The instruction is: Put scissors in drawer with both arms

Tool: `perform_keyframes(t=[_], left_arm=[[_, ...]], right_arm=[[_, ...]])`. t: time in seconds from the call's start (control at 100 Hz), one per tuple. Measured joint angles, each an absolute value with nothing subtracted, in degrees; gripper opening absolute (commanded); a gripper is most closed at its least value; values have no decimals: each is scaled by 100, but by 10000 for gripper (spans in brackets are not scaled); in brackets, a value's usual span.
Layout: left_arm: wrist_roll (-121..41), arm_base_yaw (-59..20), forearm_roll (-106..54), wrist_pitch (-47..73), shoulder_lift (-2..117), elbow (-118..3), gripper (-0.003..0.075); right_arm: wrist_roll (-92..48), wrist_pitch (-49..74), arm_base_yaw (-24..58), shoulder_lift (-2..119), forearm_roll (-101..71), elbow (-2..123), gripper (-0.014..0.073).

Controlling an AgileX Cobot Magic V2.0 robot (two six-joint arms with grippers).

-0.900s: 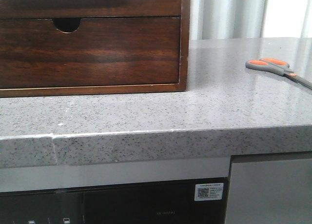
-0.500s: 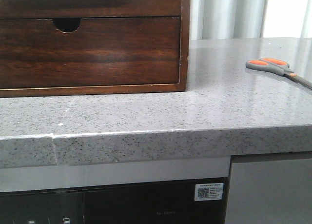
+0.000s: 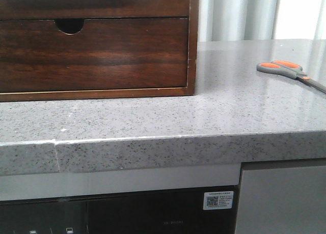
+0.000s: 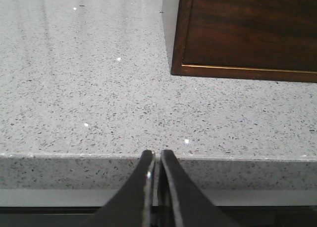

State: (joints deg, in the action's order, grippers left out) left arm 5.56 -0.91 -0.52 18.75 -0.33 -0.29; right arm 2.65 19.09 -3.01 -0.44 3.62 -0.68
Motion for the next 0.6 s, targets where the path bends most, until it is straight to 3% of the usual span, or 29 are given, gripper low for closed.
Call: perform_keyframes(t=[0.6], left_arm=[[556, -91, -41, 1777, -33, -29, -20]], right_arm=[[265, 1595, -301, -44, 362, -68, -66]])
